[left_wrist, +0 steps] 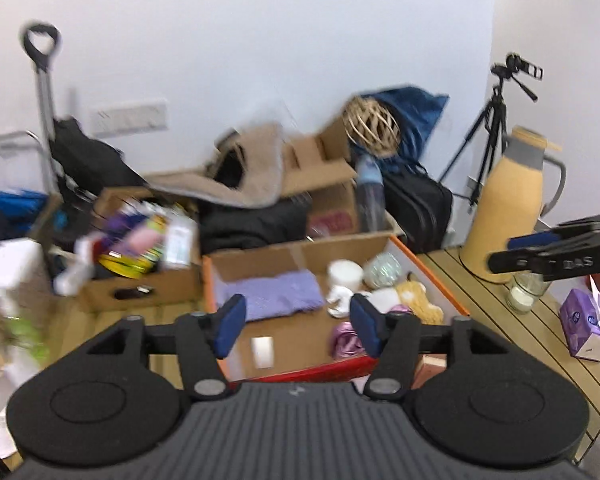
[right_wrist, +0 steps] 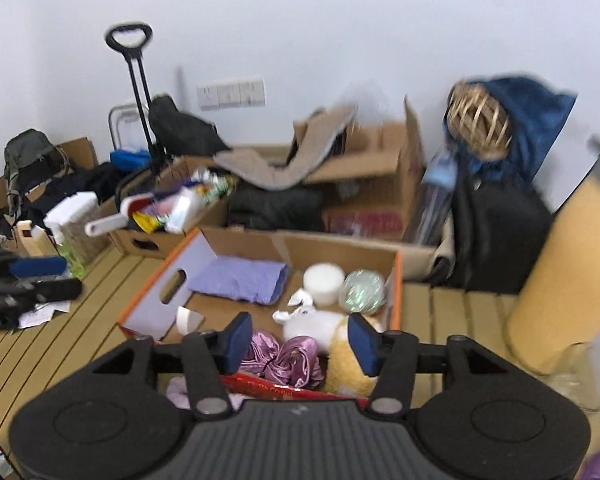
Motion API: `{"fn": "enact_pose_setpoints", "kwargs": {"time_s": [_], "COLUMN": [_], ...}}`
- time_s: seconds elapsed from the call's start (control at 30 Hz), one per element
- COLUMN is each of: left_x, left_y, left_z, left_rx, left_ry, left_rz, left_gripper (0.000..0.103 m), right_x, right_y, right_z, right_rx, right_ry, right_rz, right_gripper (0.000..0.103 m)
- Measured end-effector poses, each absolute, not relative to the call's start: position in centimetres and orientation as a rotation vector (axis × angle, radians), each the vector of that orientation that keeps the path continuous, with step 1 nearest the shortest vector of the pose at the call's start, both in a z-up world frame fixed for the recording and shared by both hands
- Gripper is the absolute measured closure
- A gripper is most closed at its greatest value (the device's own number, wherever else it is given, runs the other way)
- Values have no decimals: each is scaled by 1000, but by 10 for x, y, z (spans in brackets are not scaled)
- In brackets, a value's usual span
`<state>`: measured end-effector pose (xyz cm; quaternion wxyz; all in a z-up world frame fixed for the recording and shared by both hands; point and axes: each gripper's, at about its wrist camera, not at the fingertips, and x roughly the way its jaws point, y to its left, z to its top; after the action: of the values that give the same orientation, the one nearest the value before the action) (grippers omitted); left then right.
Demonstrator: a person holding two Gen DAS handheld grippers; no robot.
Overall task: Organize soft objects
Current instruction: 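Carry the purple satin cloth into the box and open both grippers, then move both grippers back toward the pink-and-beige sponge on the table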
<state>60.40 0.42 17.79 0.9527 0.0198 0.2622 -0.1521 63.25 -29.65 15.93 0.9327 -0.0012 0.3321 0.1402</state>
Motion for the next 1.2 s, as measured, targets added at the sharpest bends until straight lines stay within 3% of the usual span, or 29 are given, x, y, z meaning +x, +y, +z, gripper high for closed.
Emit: {"fn": "enact_pose_setpoints", "kwargs": {"time_s": [0.17,0.3,0.37,0.5,0.6,0.77,0.9,1.2], "left_x": [536,471,431,349,295,225,218,254], "left_y": [13,11,12,9,9,22,27,-1], "left_z": [195,180,167,133,109,80,73,61], "left_rx": [63,103,114,132,130,91,51,70], "left_ry": [471,401,349,262,203,185,242,272], "left_rz": [-259,-243,-251,-266,-225,-188,-166,-220], "left_gripper": [28,26,17,12,12,3,3,2], "right_x": [570,505,467,386,335,260,229,242], "right_y": [-299,-294,-291,-287,-286,-284,-288,-297], "right_z": [187,183,173,140,113,75,57,46], "right_rx": [4,-16,-25,-54,-19,6,40,70], "right_ry": [612,517,459,349,328,340,383,389], "right_rz": [286,286,285,280,279,284,320,243], "right_gripper": [48,43,40,38,26,23,18,18]}}
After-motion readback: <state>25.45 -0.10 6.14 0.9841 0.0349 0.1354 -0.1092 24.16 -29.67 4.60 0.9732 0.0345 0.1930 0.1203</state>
